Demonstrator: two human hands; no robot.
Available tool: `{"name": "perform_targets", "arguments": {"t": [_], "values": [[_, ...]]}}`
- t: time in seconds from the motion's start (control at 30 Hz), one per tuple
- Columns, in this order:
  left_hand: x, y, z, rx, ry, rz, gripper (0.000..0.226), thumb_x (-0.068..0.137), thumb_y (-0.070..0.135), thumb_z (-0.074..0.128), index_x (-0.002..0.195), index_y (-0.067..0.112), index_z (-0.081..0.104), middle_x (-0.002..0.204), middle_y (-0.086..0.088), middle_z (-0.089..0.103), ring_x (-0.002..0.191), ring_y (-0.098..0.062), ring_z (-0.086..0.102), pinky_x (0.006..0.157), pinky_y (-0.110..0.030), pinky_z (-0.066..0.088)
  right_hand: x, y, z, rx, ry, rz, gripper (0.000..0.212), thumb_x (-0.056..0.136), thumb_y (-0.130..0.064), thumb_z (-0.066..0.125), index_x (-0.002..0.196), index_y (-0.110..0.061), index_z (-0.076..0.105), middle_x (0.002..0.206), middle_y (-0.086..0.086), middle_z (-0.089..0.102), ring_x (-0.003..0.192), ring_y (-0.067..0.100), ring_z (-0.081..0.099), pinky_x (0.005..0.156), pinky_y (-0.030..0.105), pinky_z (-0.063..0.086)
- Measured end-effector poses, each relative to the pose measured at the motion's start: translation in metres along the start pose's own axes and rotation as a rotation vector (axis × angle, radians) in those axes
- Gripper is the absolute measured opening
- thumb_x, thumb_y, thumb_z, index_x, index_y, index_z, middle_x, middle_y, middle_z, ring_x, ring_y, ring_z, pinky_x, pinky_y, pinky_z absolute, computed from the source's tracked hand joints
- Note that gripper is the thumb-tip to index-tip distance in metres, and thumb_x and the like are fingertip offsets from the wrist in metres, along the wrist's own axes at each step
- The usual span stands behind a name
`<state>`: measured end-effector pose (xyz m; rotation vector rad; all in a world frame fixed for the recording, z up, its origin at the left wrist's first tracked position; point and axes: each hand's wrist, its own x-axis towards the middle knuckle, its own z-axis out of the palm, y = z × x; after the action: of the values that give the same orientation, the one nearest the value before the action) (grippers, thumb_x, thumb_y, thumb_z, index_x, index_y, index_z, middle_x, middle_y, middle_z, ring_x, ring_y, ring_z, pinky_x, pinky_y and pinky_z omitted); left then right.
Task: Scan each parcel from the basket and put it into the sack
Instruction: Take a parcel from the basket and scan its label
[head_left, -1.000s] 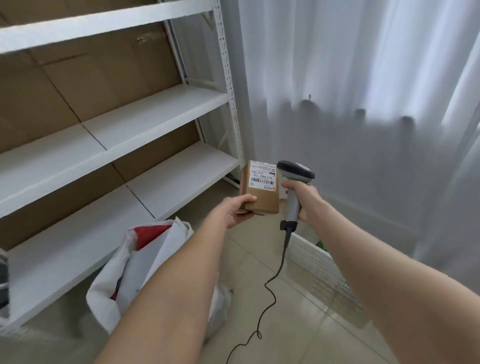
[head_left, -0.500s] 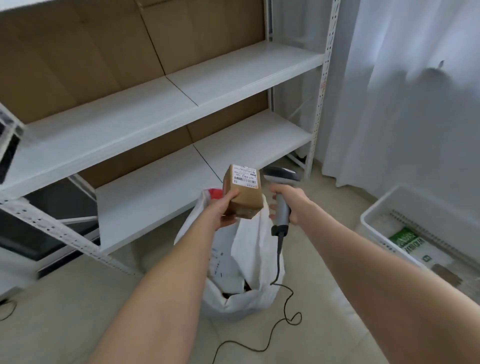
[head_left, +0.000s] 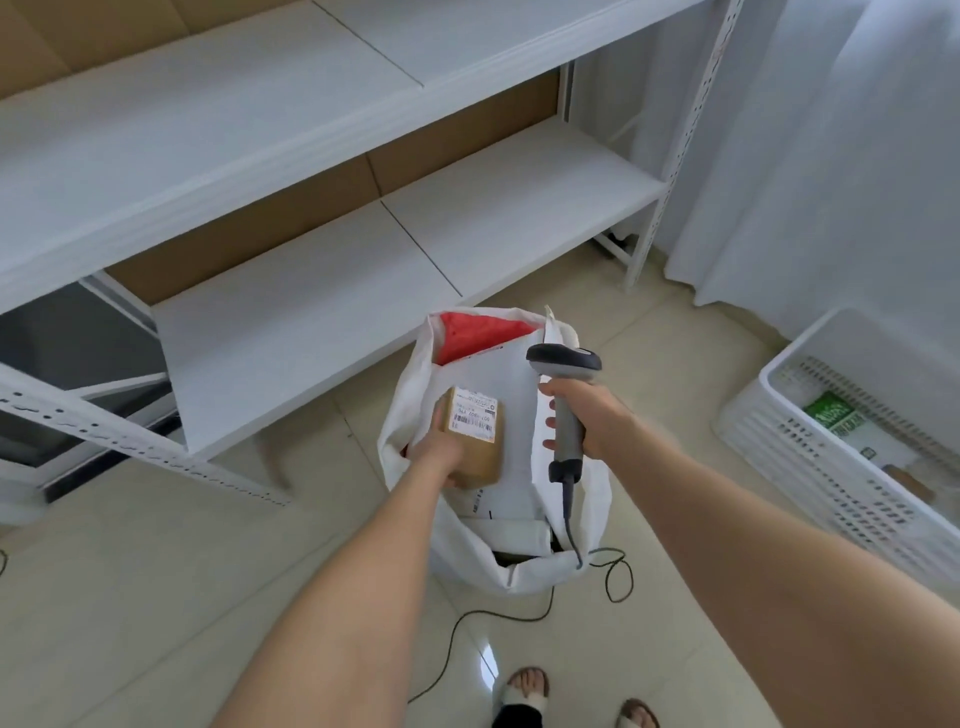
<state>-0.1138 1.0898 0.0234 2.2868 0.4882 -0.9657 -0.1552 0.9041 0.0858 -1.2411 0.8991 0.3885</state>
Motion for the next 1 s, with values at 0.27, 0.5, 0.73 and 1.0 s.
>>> {"name": "perform_targets", "arguments": {"t": [0.27, 0.5, 0.73, 1.0], "values": [[-0.005, 0.027, -0.020, 0.247, 0.021, 0.087, 0.044, 0.095, 0.013, 0.050, 0.138, 0.004, 0.045, 0.136, -0.014, 0.052, 0.124, -0.031, 0.052, 0.105, -0.040, 0.042, -0.005, -0.008, -0.004, 0.025, 0.011, -0.010, 0.037, 0.088, -0.015, 0.066, 0.122, -0.003, 0.055, 0.093, 0.010, 0.050, 0.084, 0.025, 0.052, 0.071, 0.043, 0.053], [-0.038, 0.098, -0.022, 0.224, 0.185, 0.305, 0.021, 0.097, 0.017, 0.048, 0.117, 0.011, 0.054, 0.101, -0.005, 0.057, 0.088, -0.019, 0.058, 0.068, -0.026, 0.046, -0.034, -0.028, -0.045, 0.146, 0.019, -0.057, 0.027, 0.088, -0.014, 0.065, 0.113, -0.007, 0.057, 0.101, 0.011, 0.053, 0.086, 0.024, 0.055, 0.074, 0.043, 0.054], [-0.095, 0.218, 0.058, 0.297, 0.156, 0.592, 0.036, 0.092, 0.017, 0.049, 0.126, 0.016, 0.060, 0.135, -0.007, 0.054, 0.126, -0.025, 0.048, 0.102, -0.035, 0.043, -0.075, -0.048, -0.153, 0.427, 0.134, -0.156, 0.013, 0.090, -0.011, 0.063, 0.103, -0.010, 0.060, 0.094, 0.012, 0.068, 0.085, 0.023, 0.067, 0.090, 0.048, 0.053], [-0.191, 0.345, 0.221, 0.397, 0.073, 0.801, 0.033, 0.092, 0.019, 0.055, 0.124, 0.014, 0.061, 0.135, -0.009, 0.052, 0.126, -0.023, 0.047, 0.105, -0.031, 0.039, -0.102, -0.045, -0.346, 0.690, 0.229, -0.240, 0.008, 0.089, -0.011, 0.061, 0.097, -0.010, 0.059, 0.074, 0.006, 0.065, 0.065, 0.015, 0.061, 0.075, 0.036, 0.053]]}}
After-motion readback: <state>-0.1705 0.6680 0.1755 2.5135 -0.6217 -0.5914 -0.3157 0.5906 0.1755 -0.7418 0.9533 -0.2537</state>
